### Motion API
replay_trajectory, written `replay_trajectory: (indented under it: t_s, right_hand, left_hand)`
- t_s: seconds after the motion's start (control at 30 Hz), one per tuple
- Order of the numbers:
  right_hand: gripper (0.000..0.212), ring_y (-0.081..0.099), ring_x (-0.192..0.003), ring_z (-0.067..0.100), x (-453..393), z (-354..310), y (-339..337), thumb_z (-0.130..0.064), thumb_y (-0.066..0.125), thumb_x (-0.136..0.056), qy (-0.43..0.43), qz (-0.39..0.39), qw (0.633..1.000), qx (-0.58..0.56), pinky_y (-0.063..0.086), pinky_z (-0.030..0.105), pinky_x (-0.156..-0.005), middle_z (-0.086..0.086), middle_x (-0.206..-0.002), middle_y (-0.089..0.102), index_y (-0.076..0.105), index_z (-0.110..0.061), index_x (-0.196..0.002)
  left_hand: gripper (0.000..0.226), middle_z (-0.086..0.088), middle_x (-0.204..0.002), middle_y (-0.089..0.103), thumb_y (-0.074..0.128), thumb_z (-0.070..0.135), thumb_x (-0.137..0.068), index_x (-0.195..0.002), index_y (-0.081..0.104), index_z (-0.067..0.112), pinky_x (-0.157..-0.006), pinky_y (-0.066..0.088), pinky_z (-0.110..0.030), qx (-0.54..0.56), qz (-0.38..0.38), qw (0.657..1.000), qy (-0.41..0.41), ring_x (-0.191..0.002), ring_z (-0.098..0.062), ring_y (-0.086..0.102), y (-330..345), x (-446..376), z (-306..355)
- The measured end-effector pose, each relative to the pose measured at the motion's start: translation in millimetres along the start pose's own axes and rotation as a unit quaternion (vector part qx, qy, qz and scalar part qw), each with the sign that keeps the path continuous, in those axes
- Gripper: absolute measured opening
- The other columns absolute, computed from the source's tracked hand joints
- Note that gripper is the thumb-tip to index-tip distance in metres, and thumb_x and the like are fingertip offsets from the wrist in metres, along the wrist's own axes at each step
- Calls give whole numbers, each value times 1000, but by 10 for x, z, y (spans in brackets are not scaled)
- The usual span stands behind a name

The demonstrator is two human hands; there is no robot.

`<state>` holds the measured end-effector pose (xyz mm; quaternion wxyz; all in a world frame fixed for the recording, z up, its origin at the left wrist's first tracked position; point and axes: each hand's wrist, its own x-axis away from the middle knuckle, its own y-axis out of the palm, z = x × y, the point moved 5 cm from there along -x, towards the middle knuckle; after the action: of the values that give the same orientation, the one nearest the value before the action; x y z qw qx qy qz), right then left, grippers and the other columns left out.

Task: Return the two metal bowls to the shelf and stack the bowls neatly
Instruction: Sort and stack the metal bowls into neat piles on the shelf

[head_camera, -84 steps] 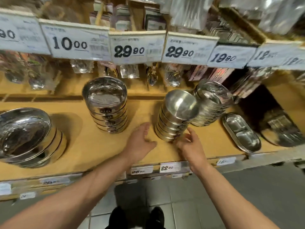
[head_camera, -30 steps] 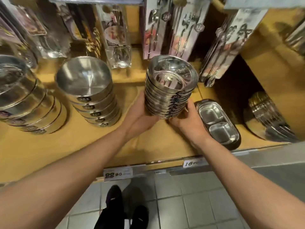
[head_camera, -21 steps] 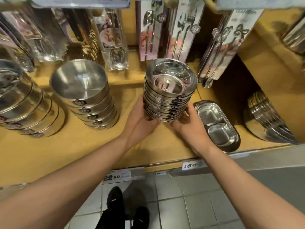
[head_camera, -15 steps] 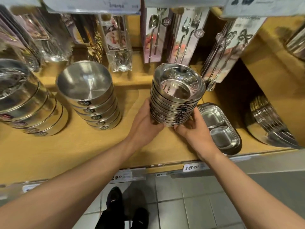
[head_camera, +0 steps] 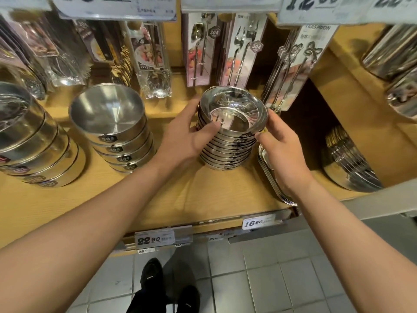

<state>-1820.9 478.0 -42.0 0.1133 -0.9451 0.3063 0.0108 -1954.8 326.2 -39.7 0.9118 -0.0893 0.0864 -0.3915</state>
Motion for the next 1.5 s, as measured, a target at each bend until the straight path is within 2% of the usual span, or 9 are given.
replay_trajectory:
  t_s: [0.1, 0.2, 0.33, 0.5, 0.77, 1.0, 1.17, 1.3, 1.5]
  right_hand:
    - [51, 52, -131, -5, 23, -9, -14, -10, 58, -99, -4, 6, 1000, 6, 45, 9, -100, -16, -141, 61, 51, -24, -148]
    - [51, 52, -131, -3, 41, -6, -15, -11, 58, -99, -7, 11, 1000, 13, 45, 11, -100, -14, -141, 61, 51, -24, -148]
    - [50, 55, -128, -3, 79, -14, 2, -12, 59, -99, -6, 10, 1000, 11, 46, 7, -92, -13, -139, 62, 52, -22, -147]
    - [51, 53, -130, -4, 94, -12, 19, -9, 59, -99, -5, 10, 1000, 11, 46, 9, -97, -11, -141, 61, 50, -20, -148]
    - [55, 50, -135, 2, 88, 19, -6, -5, 60, -98, 33, 11, 999, 0, 42, 29, -114, -13, -141, 60, 48, -20, -149]
    - [55, 46, -139, 2, 112, 29, 38, -4, 58, -99, 25, -3, 1000, -6, 36, 34, -120, -10, -148, 55, 45, -19, -150]
    - [63, 43, -143, 8, 98, 136, 11, -3, 61, -96, 51, -7, 999, -19, 34, 40, -121, -5, -153, 51, 40, -16, -154]
    - [79, 41, -143, 10, 201, 311, -85, -8, 68, -93, 125, 50, 991, -21, 37, 36, -119, 0, -160, 41, 27, -17, -159]
    - [42, 65, -111, 8, 740, 481, 168, -6, 66, -93, 198, 67, 975, -72, 50, 26, -102, -3, -117, 68, 57, -19, -132]
  left_hand:
    - [73, 4, -151, 50, 70, 43, -90, -154, 39, 23, -113, 44, -37, -8, -8, 1000, 0, -140, -11, 44, -11, -8, -36]
    - [66, 12, -143, 56, 68, 38, -93, -152, 41, 24, -102, 45, -16, -13, -11, 1000, -3, -133, -1, 48, -4, 6, -23]
    - [39, 51, -107, 58, 63, 29, -98, -131, 47, 42, -78, 38, 7, -17, 3, 999, -33, -106, 30, 49, -30, -24, -36]
    - [48, 24, -131, 62, 60, 30, -99, -146, 49, 30, -86, 39, 2, -16, -18, 999, -31, -115, 20, 52, -38, -58, -44]
    - [73, 26, -137, 53, 70, 27, -91, -155, 34, 28, -93, 37, -3, -12, -23, 999, -48, -115, 26, 45, -48, -29, -133]
    - [86, 8, -157, 41, 72, 18, -91, -160, 21, 20, -116, 31, -23, -13, -38, 998, -43, -144, 0, 34, -24, -4, -85]
    - [94, 10, -160, 35, 76, 18, -88, -161, 17, 21, -111, 37, -17, -4, -42, 997, -63, -132, 16, 40, -47, 48, -156]
    - [94, 5, -163, 32, 76, 15, -88, -161, 18, 20, -118, 35, -33, -30, -10, 994, -106, -146, -6, 32, -111, 286, -365]
    - [54, 12, -121, 66, 75, 6, -86, -134, 58, 25, -94, 49, -14, -60, 77, 984, -148, -109, 4, 61, -355, 1045, -594]
